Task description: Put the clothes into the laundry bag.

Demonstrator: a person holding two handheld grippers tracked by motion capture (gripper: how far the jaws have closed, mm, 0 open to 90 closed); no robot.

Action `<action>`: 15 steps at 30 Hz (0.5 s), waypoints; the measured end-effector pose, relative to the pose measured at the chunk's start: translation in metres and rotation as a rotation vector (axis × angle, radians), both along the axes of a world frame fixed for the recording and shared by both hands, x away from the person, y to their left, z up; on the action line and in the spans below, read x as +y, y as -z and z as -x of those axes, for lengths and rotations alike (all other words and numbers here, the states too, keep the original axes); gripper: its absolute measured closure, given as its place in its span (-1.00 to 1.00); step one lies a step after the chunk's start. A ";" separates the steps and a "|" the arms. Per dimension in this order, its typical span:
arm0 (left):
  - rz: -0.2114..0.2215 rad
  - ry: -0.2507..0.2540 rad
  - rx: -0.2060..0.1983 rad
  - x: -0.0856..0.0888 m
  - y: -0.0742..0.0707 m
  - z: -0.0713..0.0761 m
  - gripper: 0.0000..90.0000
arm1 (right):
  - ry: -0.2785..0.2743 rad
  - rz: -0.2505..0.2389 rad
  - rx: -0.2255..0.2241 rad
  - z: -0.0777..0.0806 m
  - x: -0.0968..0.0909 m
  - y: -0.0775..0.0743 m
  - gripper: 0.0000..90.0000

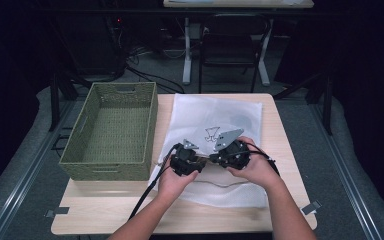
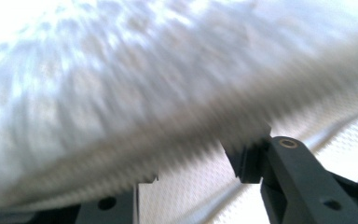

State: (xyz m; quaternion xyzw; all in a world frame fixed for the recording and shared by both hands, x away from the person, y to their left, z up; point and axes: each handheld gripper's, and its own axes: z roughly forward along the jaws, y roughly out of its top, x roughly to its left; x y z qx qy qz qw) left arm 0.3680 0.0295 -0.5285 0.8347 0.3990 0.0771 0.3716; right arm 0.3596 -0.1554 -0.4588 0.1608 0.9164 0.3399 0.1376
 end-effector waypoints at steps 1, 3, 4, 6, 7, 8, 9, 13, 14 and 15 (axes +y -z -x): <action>-0.012 0.004 -0.013 0.001 -0.001 0.003 0.28 | -0.005 0.001 -0.006 0.000 0.000 0.000 0.98; -0.023 0.021 -0.016 0.004 -0.005 0.008 0.23 | -0.005 0.001 -0.008 0.000 -0.001 -0.001 0.98; -0.027 0.033 -0.017 0.006 -0.008 0.011 0.23 | -0.004 -0.001 -0.007 0.000 -0.001 -0.001 0.98; -0.032 0.036 -0.032 0.008 -0.011 0.017 0.21 | -0.004 0.000 -0.007 0.000 -0.001 -0.001 0.98; -0.036 0.042 -0.034 0.010 -0.013 0.019 0.19 | -0.004 0.000 -0.005 0.000 -0.001 -0.001 0.98; -0.040 0.051 -0.038 0.013 -0.014 0.021 0.19 | -0.003 -0.001 -0.003 0.000 -0.002 -0.001 0.98; -0.043 0.054 -0.039 0.015 -0.016 0.023 0.18 | -0.003 0.000 -0.003 0.000 -0.002 -0.001 0.98; -0.063 0.056 -0.036 0.026 -0.018 0.029 0.17 | -0.004 0.003 -0.006 0.000 -0.001 -0.001 0.98; -0.069 0.046 -0.042 0.028 -0.018 0.030 0.16 | -0.003 0.003 -0.006 0.000 -0.001 -0.001 0.98; -0.072 0.045 -0.042 0.032 -0.017 0.031 0.16 | -0.003 0.004 -0.005 0.000 -0.001 -0.001 0.98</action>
